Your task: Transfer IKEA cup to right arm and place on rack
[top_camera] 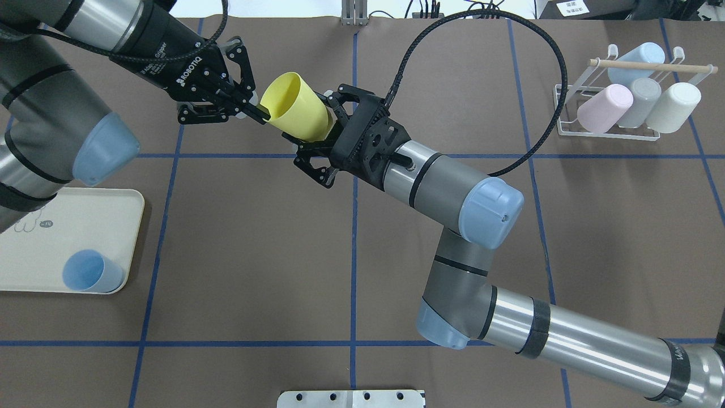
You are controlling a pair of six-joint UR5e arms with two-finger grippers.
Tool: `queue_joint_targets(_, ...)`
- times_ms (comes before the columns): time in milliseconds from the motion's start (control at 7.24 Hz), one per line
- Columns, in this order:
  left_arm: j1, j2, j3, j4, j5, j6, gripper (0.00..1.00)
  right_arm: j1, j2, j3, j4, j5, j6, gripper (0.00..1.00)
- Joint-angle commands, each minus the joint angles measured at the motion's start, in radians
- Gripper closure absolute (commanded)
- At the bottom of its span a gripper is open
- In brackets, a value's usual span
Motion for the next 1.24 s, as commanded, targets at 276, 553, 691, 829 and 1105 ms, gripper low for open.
queue_joint_targets(276,-0.001,-0.021,0.001,-0.025,0.000,0.014,0.00,-0.010,-0.013,0.006,-0.003,-0.042,-0.019,0.56)
queue_joint_targets(553,-0.014,-0.014,0.001,-0.030,0.000,0.052,0.00,-0.007,-0.012,0.002,-0.025,-0.040,-0.012,0.56)
queue_joint_targets(691,-0.017,0.011,0.003,-0.024,0.001,0.108,0.00,0.014,-0.012,0.019,-0.118,-0.040,0.000,0.59)
queue_joint_targets(829,-0.024,0.047,0.004,-0.023,0.021,0.174,0.00,0.037,-0.012,0.063,-0.283,-0.040,0.002,0.63)
queue_joint_targets(1105,-0.034,0.149,0.006,-0.021,0.073,0.314,0.00,0.103,-0.012,0.230,-0.779,-0.034,-0.005,0.77)
